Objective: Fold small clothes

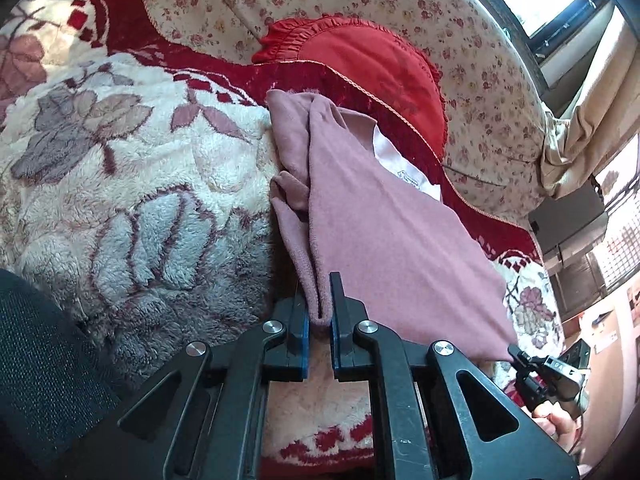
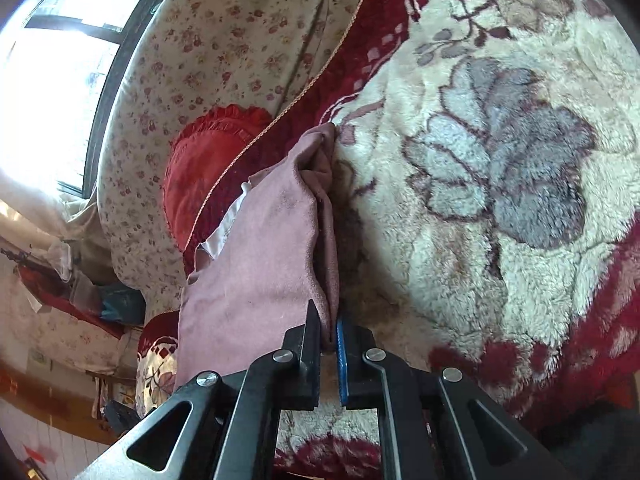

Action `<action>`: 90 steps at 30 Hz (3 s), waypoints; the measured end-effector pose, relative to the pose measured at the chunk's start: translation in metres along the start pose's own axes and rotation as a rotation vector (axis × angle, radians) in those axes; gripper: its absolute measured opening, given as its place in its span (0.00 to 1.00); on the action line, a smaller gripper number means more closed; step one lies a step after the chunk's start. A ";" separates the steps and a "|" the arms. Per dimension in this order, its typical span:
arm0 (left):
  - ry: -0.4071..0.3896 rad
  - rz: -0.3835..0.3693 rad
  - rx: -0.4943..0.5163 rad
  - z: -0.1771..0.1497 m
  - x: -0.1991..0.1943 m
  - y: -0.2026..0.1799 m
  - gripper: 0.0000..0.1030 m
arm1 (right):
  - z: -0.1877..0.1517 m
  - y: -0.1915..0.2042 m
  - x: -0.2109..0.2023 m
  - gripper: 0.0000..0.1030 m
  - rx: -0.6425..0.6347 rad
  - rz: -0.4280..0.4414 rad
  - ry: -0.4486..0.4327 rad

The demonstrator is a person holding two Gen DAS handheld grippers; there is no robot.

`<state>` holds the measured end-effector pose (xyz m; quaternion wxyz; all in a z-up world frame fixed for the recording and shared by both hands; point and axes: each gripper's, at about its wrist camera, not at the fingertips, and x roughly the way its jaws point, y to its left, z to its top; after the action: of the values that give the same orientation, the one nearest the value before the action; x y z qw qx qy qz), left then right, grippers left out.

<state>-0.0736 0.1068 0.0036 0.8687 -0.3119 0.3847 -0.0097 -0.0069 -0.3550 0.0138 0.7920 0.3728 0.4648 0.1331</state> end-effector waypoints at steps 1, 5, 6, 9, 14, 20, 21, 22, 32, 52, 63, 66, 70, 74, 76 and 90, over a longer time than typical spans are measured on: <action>-0.001 0.004 0.010 -0.001 0.001 -0.001 0.06 | 0.000 -0.001 0.001 0.06 -0.003 0.000 -0.003; 0.021 0.023 0.039 -0.004 0.012 -0.002 0.06 | 0.004 -0.006 0.006 0.06 0.025 -0.048 -0.010; 0.032 0.026 0.033 -0.005 0.015 0.000 0.07 | 0.005 -0.007 0.005 0.06 0.030 -0.076 -0.026; 0.053 0.032 0.026 -0.005 0.020 0.002 0.13 | 0.010 -0.002 -0.015 0.06 0.003 -0.170 -0.149; 0.075 0.031 0.025 -0.007 0.027 0.001 0.28 | 0.010 0.045 -0.028 0.07 -0.251 -0.268 -0.265; 0.083 0.002 0.038 -0.009 0.032 -0.003 0.48 | 0.011 0.112 0.013 0.07 -0.680 -0.325 -0.224; 0.078 0.001 0.044 -0.010 0.032 -0.005 0.52 | 0.013 0.119 0.023 0.07 -0.715 -0.324 -0.206; 0.072 -0.001 0.058 -0.011 0.033 -0.007 0.58 | 0.016 0.127 0.038 0.07 -0.757 -0.312 -0.172; 0.026 0.039 0.130 -0.020 0.043 -0.026 0.81 | 0.033 0.105 0.136 0.07 -0.624 -0.387 0.085; 0.023 -0.060 0.053 -0.013 0.044 -0.020 0.96 | 0.027 0.106 0.135 0.09 -0.598 -0.404 0.027; 0.034 -0.082 0.021 -0.010 0.042 -0.016 0.96 | 0.026 0.105 0.134 0.10 -0.597 -0.398 0.024; 0.039 -0.095 0.020 -0.009 0.041 -0.015 0.96 | 0.025 0.106 0.135 0.10 -0.612 -0.404 0.020; 0.028 -0.092 0.019 -0.008 0.036 -0.014 0.96 | 0.026 0.118 0.130 0.10 -0.650 -0.426 0.027; -0.089 0.015 0.146 -0.010 0.019 -0.029 0.96 | 0.023 0.172 0.123 0.14 -0.746 -0.294 -0.012; -0.107 0.042 0.163 -0.008 0.017 -0.030 0.96 | 0.019 0.212 0.140 0.28 -0.752 -0.146 0.091; -0.069 -0.062 0.066 -0.002 0.020 -0.009 0.95 | -0.015 0.338 0.346 0.41 -0.526 -0.227 0.667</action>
<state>-0.0585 0.0933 -0.0059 0.8904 -0.2952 0.3442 -0.0386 0.2108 0.0774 0.0308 0.6763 0.0417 0.6833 0.2720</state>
